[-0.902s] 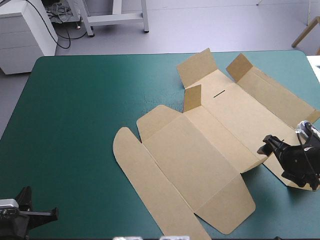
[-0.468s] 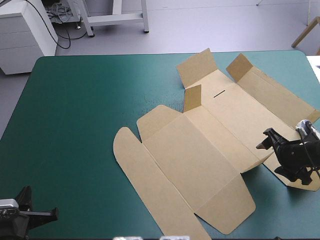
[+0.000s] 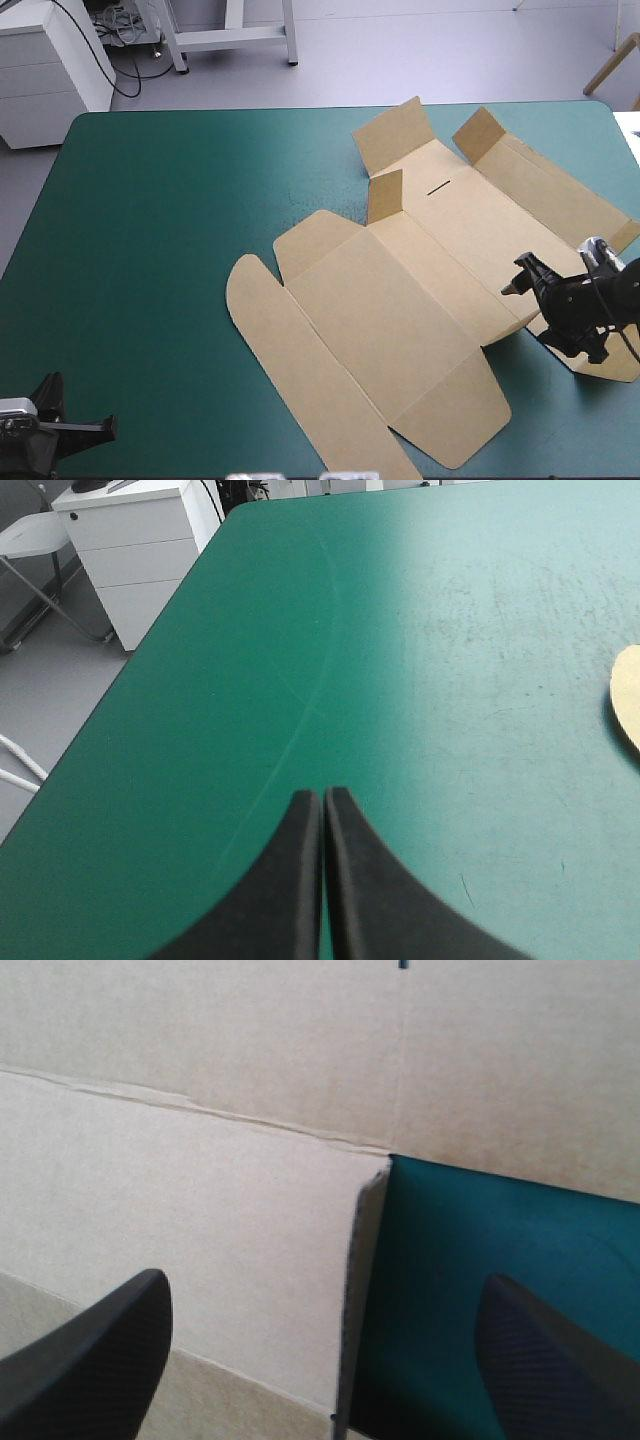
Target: Fold the box
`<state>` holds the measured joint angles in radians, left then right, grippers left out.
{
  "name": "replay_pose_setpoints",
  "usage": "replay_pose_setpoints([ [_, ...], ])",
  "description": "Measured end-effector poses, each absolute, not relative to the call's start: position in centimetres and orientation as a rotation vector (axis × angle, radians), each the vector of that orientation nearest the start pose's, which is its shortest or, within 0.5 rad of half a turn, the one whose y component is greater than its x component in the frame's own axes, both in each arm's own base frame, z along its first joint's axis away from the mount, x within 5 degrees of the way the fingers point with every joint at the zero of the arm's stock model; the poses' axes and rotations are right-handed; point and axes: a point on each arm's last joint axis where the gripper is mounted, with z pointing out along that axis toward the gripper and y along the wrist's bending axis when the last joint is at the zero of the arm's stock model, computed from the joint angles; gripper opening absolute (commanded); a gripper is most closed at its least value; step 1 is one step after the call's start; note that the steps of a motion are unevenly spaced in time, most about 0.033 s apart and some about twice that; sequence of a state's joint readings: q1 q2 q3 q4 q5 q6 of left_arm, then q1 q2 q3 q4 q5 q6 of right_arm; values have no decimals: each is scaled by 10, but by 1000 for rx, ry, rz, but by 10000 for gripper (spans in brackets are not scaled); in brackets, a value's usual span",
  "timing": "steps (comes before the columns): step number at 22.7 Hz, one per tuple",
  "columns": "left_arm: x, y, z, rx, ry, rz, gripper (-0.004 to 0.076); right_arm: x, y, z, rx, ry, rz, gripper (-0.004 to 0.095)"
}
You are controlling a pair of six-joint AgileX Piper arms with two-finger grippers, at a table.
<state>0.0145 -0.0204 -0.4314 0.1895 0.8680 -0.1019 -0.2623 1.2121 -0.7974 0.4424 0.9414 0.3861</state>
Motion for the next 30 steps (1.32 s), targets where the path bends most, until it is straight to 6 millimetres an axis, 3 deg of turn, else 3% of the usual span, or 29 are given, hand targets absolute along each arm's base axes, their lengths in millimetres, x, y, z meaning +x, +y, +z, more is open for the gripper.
replay_pose_setpoints([
  [5, 6, 13, 275, -92, 1888, 161, -10, 221, -10, 250, 1144, 2631, 602, 702],
  [9, 6, 13, 275, -92, 1888, 161, -10, 226, -6, 239, 1161, 2688, 599, 405],
  [12, 6, 13, 275, -92, 1888, 161, -10, 226, -8, 236, 1149, 2713, 560, 43],
  [13, 6, 13, 275, -92, 1888, 161, -10, 226, -9, 236, 1142, 2721, 546, -15],
  [17, 6, 13, 275, -92, 1889, 161, -10, 225, -9, 235, 1128, 2733, 531, -13],
  [20, 6, 13, 275, -92, 1889, 161, -10, 228, -10, 240, 1002, 2743, 521, -13],
  [23, 6, 13, 275, -92, 1889, 161, -10, 242, -6, 261, 729, 2720, 500, -13],
  [26, 6, 13, 275, -92, 1889, 161, -10, 261, 16, 282, 345, 2709, 480, -13],
  [30, 6, 13, 275, -92, 1889, 161, -10, 282, 45, 287, 21, 2712, 465, -13],
])
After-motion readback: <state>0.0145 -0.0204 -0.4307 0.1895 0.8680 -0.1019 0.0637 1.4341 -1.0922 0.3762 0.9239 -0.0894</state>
